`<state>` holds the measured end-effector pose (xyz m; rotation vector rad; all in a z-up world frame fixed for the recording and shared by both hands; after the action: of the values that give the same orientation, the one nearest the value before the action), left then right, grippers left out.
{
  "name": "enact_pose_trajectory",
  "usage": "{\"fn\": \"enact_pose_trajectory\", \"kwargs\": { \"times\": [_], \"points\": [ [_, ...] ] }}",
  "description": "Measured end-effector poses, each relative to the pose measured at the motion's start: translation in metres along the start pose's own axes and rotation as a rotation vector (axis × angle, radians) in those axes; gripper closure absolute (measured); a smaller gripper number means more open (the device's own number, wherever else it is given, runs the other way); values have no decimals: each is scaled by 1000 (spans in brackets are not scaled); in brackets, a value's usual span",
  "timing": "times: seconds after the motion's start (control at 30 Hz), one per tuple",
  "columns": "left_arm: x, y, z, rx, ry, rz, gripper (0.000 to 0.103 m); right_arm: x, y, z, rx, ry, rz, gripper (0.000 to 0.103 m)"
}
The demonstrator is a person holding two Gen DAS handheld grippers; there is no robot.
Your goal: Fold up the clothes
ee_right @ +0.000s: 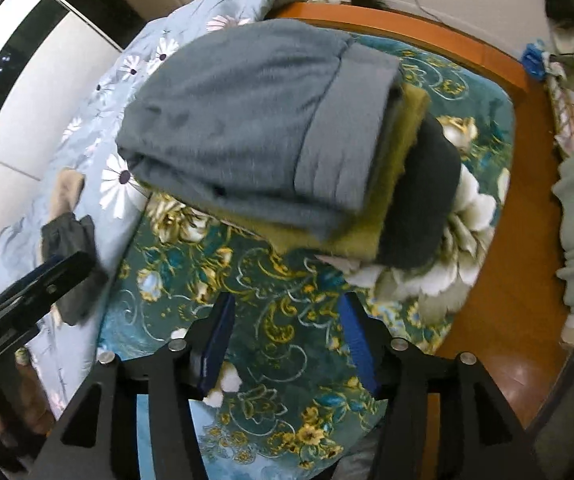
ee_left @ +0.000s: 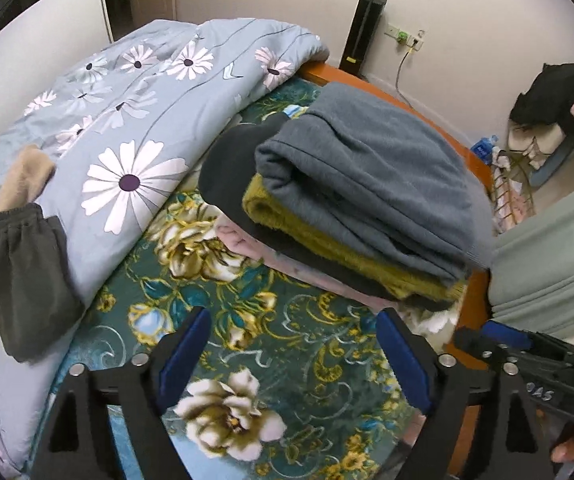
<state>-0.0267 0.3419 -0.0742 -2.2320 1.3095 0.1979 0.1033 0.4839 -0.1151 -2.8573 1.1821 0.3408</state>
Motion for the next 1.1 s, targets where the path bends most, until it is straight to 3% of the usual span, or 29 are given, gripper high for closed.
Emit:
{"fn": "enact_pose_trajectory", "kwargs": {
  "times": [0.07, 0.3, 0.37, 0.5, 0.53, 0.77, 1.1],
  "points": [
    [3, -3, -3, 6, -4, -6, 0, 7, 0, -1, 6, -8, -6, 38],
    [2, -5, 9, -42, 25, -21, 0, 8, -3, 11, 39, -18, -30, 35],
    [1, -4, 15, -63, 32, -18, 0, 6, -6, 17, 42, -22, -24, 26],
    [-6, -2, 23, -123, 23, -19, 0, -2, -11, 26, 50, -35, -44, 23],
    [-9, -2, 25, -133, 19, -22, 0, -5, -13, 27, 48, -40, -48, 16],
    [-26, -1, 32, -165, -25, -45, 0, -23, -15, 30, 34, -86, -113, 5],
    [-35, -3, 46, -195, 11, -53, 0, -37, -16, 35, 54, -128, -207, 0]
  ]
}}
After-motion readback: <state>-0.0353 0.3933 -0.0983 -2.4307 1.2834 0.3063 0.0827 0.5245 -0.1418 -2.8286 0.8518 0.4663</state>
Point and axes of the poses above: each gripper's, at about its wrist camera, not at the fingertips, and z roughly the way its jaws point, y to its left, x to its underside, the point moved 9 cm from there along z, roughly the way its jaws point, and after that the axes turned 13 degrees about x, right-handed, at the moved point
